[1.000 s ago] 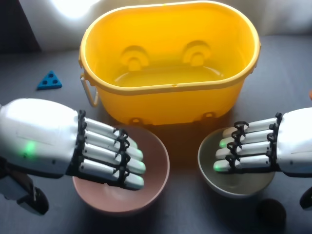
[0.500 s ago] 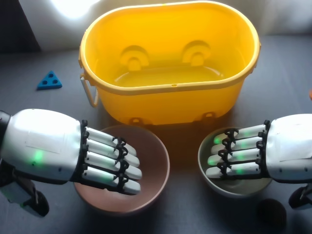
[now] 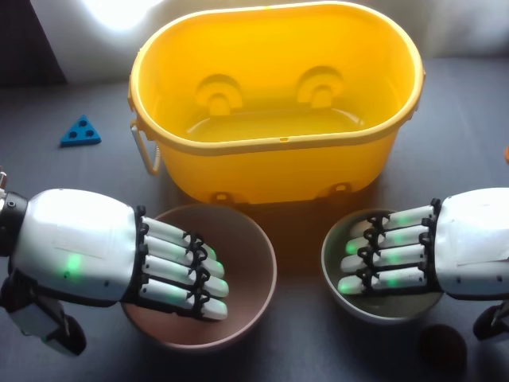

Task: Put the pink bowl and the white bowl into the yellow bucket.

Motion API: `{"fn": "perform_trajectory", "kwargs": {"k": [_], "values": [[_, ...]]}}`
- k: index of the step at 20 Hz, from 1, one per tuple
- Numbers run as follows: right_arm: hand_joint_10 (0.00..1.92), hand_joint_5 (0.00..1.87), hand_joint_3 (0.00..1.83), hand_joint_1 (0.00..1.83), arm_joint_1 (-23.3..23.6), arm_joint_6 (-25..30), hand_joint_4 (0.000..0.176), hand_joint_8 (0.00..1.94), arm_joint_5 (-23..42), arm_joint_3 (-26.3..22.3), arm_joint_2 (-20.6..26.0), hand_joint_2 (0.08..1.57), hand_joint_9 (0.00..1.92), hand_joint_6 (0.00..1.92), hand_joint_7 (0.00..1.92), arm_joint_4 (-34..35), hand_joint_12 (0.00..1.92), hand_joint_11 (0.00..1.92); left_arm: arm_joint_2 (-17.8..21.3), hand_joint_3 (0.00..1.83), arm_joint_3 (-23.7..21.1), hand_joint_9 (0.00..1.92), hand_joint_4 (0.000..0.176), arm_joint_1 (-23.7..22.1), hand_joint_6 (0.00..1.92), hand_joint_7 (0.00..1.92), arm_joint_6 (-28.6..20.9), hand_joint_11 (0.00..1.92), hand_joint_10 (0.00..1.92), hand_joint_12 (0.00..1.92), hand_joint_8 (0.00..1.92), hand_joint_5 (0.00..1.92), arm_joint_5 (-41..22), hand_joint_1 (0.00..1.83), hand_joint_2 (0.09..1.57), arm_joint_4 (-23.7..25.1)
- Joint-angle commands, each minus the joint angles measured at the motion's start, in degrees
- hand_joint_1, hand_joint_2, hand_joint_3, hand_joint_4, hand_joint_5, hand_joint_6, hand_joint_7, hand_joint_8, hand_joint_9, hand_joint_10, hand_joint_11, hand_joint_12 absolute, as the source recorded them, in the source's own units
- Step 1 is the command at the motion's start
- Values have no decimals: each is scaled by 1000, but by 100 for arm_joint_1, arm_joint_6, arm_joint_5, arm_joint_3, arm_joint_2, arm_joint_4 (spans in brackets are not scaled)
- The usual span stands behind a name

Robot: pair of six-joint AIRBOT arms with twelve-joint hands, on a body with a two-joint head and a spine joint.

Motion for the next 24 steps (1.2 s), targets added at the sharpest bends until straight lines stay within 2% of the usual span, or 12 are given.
{"fn": "perform_trajectory", "kwargs": {"k": [1,3,5,6,10,11,14,15,16,19,21,24], "values": [[0,0,1,1218,-18,-12,0,0,372,11,19,867,0,0,0,206,0,0,15,2,32,0,0,34,0,0,26,0,0,265,0,0,-245,1127,917,-340],[0,0,2,1202,-18,-12,0,0,342,30,-3,870,0,0,0,208,0,0,2,9,35,0,0,61,0,0,38,0,0,181,0,0,-225,1183,946,-340],[0,0,7,1200,-18,-12,0,0,330,73,-15,882,0,0,0,234,0,0,-6,3,35,0,0,70,0,0,43,0,0,205,0,0,-216,1209,939,-339],[0,0,4,1211,-15,-12,0,0,330,97,-23,876,0,0,0,261,2,5,-8,4,35,0,0,78,0,0,43,0,0,285,0,0,-203,1224,944,-338],[0,1,0,1196,-16,-15,0,0,319,145,-50,852,0,0,0,280,21,33,-16,9,31,0,0,116,0,0,49,0,0,309,0,0,-188,1209,980,-330],[0,0,3,1205,-16,-19,0,0,319,146,-53,868,0,0,0,280,11,4,-21,3,28,0,0,123,0,0,53,0,0,444,0,0,-182,1236,972,-323],[0,0,0,1198,-15,-19,0,0,313,146,-54,861,0,0,0,280,20,16,-29,0,20,0,0,135,0,0,59,0,0,489,0,0,-170,1229,969,-304],[0,0,1,1215,-15,-20,0,0,303,146,-54,862,0,0,0,279,22,16,-31,1,22,0,0,135,0,0,61,0,0,374,0,0,-170,1230,971,-303],[0,0,12,1189,-15,-20,0,0,299,146,-54,889,0,0,0,279,4,2,-33,2,27,0,0,134,0,0,62,0,0,351,0,0,-166,1246,973,-303],[0,0,7,1189,-15,-20,0,0,299,144,-53,885,0,0,0,279,7,12,-36,1,27,0,0,135,0,0,64,0,0,438,0,0,-166,1209,981,-303],[0,17,5,1193,-15,-20,0,0,302,144,-51,886,0,7,0,279,21,37,-36,0,25,0,0,137,0,0,64,0,0,330,0,0,-166,1194,978,-303],[0,23,1,1220,2,-20,0,0,309,143,-45,879,0,5,0,277,34,45,-35,3,26,0,0,144,0,0,64,0,0,334,0,0,-166,1278,990,-303]]}}
